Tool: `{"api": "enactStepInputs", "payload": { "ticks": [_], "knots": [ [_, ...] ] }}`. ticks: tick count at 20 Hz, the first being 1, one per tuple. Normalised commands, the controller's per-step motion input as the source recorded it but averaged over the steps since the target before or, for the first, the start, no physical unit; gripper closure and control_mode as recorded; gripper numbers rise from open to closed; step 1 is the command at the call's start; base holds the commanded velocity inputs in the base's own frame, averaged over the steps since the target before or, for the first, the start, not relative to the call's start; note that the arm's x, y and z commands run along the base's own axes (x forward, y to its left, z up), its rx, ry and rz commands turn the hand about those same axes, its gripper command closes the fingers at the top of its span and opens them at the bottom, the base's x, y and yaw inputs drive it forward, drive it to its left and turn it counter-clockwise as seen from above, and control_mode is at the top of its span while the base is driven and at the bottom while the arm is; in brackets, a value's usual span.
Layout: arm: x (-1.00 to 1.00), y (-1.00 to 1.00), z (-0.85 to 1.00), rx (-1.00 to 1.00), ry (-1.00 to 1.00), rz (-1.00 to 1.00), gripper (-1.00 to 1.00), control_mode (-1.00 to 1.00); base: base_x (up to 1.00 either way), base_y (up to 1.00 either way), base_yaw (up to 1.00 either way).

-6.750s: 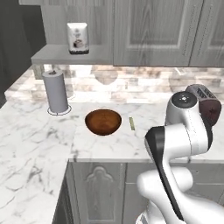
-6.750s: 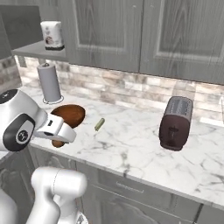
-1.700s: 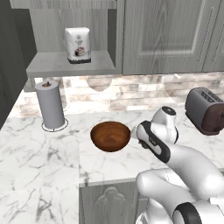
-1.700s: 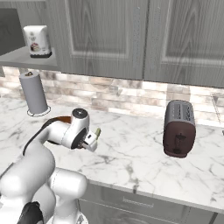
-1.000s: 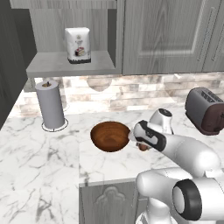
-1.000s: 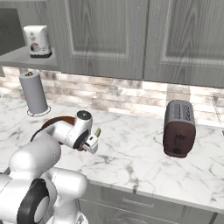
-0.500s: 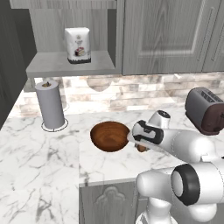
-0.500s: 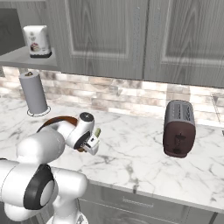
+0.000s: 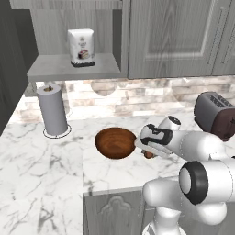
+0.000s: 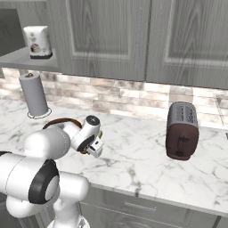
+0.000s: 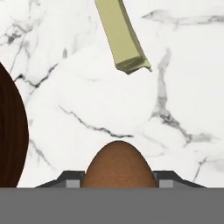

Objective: Pick the egg and butter from the fridge and place them by the bowl for mixing.

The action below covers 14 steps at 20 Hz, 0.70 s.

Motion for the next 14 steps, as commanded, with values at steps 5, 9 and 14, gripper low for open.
{"api": "enactStepInputs", "payload": {
  "ticks": [5, 9, 14],
  "knots": [
    [-0.15, 0.09, -0.23, 0.0, 0.0, 0.0, -1.0, -1.0, 0.0, 0.0, 0.0],
    [-0.2, 0.02, -0.06, 0.0, -0.01, 0.0, -1.0, -1.0, 0.0, 0.0, 0.0],
    [-0.19, 0.0, 0.0, 0.02, -0.01, 0.0, -1.0, -1.0, 0.0, 0.0, 0.0]
  ]
}}
